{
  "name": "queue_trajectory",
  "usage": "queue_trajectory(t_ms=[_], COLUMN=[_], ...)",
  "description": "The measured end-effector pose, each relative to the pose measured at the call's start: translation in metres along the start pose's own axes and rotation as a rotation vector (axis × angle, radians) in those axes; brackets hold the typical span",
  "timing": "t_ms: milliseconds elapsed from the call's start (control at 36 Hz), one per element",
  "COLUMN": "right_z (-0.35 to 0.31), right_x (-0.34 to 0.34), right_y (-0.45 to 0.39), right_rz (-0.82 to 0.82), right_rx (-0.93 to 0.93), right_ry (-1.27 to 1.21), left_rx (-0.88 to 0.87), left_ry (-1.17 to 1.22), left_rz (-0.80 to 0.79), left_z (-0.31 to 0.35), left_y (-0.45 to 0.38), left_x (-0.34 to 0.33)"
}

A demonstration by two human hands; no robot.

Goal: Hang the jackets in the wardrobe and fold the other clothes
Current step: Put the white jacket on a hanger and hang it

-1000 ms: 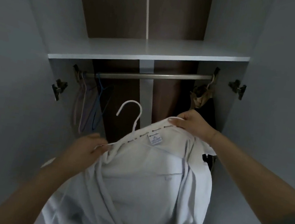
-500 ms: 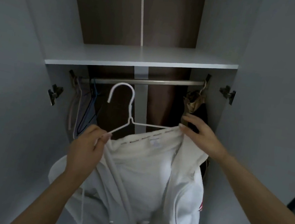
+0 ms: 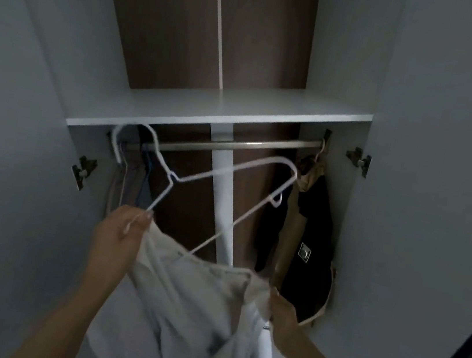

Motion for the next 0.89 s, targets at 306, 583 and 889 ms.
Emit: queue_trajectory(t_ms=[306,583,889], right_z=[-0.097,-0.192,-0.182], right_x=[0.014,-0.01,-0.08], right_y=[-0.022,0.016,0.104], right_rz=[-0.207,-0.368,-0.828], right_rx=[0.01,0.176,0.501], right_ry=[-0.206,0.006,0.913], left_rx=[0.129,0.196,0.02], left_ry=[-0.161,-0.203,-0.153], left_rz=[-0.39,-0.503,-0.222], left_z=[-0.061,-0.081,-0.039], left_y=[0.022,0.055,0.042], left_x=[0.007,-0.007,-0.057])
Point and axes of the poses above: each hand's wrist, its own y-axis away from the middle knuckle, its own x-axis out of the back of the hand, z = x × y, the point moved 7 cm from there along -y, towards the middle knuckle, and after that the axes turned 4 degrees about y, right-handed, at the moved point
